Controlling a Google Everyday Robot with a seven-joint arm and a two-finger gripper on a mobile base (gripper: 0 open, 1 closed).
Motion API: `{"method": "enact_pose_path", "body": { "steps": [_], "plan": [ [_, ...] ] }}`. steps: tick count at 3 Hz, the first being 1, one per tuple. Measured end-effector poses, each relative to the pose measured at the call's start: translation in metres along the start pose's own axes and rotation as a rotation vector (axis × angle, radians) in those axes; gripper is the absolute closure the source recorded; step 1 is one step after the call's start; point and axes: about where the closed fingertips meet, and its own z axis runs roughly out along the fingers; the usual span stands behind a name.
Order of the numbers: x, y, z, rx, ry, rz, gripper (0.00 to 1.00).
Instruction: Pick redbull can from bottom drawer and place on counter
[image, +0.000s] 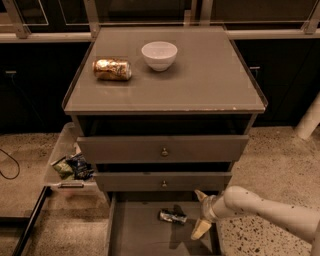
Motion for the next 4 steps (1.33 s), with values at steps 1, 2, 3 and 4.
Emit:
{"method": "enact_pose_path", "body": {
  "steps": [1, 2, 3, 4],
  "plan": [
    [0.013, -0.005, 0.03, -0.009, -0.041, 0.0, 0.0],
    [0.038, -0.004, 0.059, -0.053, -0.035, 0.064, 0.0],
    [0.038, -0.004, 0.06, -0.053, -0.035, 0.064, 0.0],
    [0.04, -0.005, 0.076, 0.007, -0.045, 0.059, 0.0]
  ]
}}
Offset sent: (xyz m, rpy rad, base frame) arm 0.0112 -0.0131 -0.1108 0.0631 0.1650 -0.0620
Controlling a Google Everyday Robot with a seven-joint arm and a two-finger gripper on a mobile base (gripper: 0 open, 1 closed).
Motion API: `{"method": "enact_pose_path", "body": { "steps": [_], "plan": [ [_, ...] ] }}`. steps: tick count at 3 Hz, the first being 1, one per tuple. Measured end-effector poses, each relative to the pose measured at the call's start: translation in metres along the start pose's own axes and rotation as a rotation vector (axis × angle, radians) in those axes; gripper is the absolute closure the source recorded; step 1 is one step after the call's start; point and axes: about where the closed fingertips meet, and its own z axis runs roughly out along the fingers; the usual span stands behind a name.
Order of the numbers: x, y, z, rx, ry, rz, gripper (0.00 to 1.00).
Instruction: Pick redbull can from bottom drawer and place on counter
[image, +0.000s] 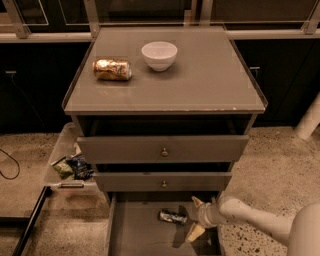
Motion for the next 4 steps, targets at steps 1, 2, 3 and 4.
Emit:
{"method": "enact_pose_path", "body": {
  "steps": [1, 2, 3, 4],
  "plan": [
    [0.004, -0.006, 0.039, 0.109, -0.052, -0.036, 0.0],
    [0.008, -0.008, 0.072, 0.15, -0.106, -0.064, 0.0],
    [0.007, -0.01, 0.097, 0.161, -0.149, -0.082, 0.0],
    [0.004, -0.016, 0.115, 0.13, -0.189, -0.084, 0.0]
  ]
}}
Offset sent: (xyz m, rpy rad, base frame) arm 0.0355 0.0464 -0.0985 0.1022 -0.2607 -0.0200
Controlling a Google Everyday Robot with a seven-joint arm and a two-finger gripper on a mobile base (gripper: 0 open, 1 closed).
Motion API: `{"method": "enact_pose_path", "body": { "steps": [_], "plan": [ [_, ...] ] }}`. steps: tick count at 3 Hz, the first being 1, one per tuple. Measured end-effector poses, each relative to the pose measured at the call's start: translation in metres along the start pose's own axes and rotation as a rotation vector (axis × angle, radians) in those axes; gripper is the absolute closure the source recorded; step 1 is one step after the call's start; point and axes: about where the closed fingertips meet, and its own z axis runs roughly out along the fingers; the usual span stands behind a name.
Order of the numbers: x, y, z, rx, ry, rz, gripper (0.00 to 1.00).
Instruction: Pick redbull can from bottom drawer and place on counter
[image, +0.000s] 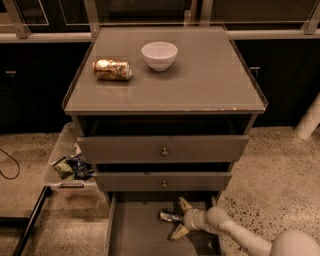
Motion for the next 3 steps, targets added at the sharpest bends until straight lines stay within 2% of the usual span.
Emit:
{"method": "enact_pose_path", "body": {
  "steps": [2, 3],
  "plan": [
    [-0.002, -0.004, 0.023, -0.061, -0.052, 0.019, 0.0],
    [-0.002, -0.005, 0.023, -0.061, -0.052, 0.019, 0.19]
  ]
}}
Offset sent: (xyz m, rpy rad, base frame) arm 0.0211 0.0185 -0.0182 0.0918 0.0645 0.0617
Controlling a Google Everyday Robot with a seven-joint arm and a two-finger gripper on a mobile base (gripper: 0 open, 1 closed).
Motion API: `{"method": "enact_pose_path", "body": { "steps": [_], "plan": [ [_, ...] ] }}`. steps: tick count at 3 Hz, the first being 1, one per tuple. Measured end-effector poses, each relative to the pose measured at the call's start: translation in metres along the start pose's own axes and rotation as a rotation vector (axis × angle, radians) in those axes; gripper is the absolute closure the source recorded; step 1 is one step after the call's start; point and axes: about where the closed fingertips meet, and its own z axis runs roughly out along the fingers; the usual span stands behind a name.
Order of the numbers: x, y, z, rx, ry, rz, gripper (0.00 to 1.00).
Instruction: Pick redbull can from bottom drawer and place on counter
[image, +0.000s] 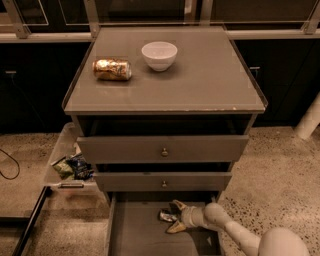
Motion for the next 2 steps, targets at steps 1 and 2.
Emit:
{"method": "enact_pose_path", "body": {
  "steps": [1, 2],
  "plan": [
    [0.0, 0.0, 0.0, 0.0, 0.0, 0.0, 0.43],
    [0.0, 0.0, 0.0, 0.0, 0.0, 0.0, 0.64]
  ]
}}
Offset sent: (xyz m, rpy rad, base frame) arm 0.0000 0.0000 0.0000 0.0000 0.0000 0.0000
